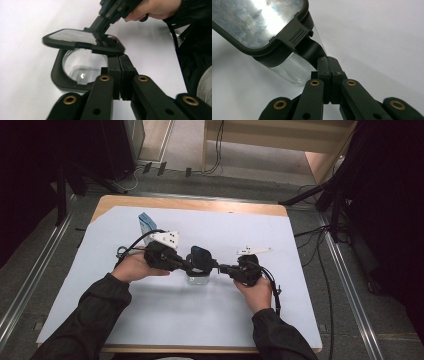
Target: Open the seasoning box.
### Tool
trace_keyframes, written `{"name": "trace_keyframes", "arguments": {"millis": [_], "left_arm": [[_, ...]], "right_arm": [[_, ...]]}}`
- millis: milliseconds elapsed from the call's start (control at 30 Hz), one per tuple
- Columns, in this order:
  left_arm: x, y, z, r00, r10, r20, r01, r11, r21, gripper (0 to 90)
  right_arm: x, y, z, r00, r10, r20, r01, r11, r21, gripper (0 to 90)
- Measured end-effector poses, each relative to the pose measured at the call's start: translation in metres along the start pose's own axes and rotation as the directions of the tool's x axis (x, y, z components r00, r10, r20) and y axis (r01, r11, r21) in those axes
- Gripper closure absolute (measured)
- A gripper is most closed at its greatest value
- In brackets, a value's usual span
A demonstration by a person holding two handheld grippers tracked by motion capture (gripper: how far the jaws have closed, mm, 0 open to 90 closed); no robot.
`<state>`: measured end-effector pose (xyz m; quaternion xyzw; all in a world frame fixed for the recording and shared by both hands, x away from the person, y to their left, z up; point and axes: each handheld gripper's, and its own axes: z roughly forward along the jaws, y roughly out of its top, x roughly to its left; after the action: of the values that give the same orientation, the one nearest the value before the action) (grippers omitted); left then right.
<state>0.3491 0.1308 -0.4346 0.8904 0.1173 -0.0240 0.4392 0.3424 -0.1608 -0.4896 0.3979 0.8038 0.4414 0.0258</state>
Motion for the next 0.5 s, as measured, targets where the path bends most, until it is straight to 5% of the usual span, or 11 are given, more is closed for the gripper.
{"name": "trace_keyframes", "arguments": {"millis": [500], "left_arm": [[-0.001,0.01,0.007,0.9962,-0.081,-0.032,0.079,0.9956,-0.05,90.0]], "right_arm": [[0.001,0.0,-0.001,1.0,0.009,-0.001,-0.009,1.0,-0.001,90.0]]}}
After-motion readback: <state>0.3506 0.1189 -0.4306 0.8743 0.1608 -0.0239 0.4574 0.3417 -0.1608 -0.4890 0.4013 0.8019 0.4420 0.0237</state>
